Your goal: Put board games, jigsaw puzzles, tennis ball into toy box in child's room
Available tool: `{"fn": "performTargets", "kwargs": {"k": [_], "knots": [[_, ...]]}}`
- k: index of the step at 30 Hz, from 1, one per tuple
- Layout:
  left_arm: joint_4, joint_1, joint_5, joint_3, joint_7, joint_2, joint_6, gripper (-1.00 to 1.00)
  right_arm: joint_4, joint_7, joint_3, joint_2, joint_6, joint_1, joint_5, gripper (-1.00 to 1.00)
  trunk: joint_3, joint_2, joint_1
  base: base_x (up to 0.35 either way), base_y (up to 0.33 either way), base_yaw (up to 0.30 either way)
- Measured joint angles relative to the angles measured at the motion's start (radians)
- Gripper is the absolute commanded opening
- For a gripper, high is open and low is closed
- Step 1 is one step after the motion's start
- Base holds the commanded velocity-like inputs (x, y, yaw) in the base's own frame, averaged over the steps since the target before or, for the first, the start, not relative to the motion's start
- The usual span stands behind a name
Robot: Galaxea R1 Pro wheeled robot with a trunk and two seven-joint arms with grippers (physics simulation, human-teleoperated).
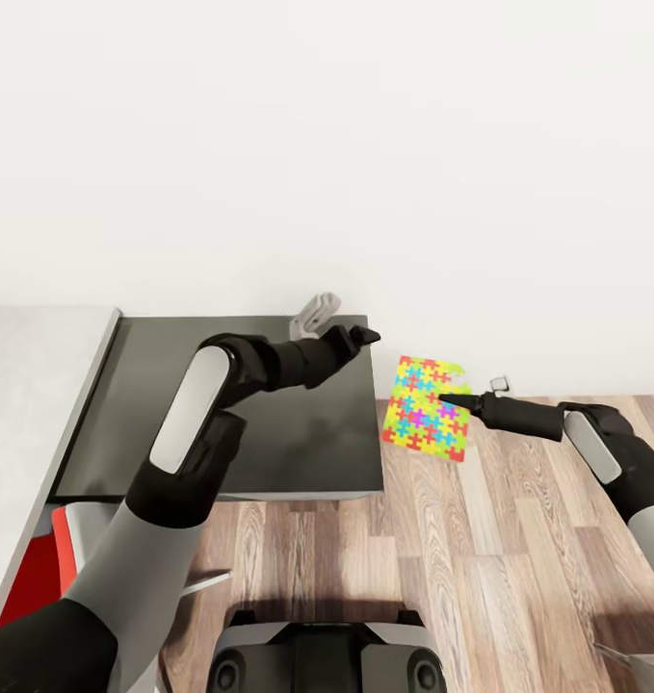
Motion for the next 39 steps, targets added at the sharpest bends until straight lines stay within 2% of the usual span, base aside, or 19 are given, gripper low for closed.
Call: {"fn": "performTargets", "kwargs": {"k": [4,12,39], "knots": [[0.000,0.000,0.003,-0.024,0.005,-0.001,-0.009,1.00,-0.008,-0.001,0.000,-0.007,0.007,0.004,0.001,-1.00,0.006,0.000,0.000,0.000,0.000,0.000],[0.000,0.003,0.006,-0.036,0.007,0.001,-0.014,1.00,-0.012,-0.003,0.001,-0.009,0.011,0.006,0.001,-1.00,0.019,0.000,0.000,0.000,0.000,0.000],[0.000,0.017,0.007,-0.033,0.011,0.005,-0.015,1.00,-0.013,-0.007,0.001,-0.008,0.012,0.006,0.003,-1.00,0.062,0.000,0.000,0.000,0.000,0.000]]}}
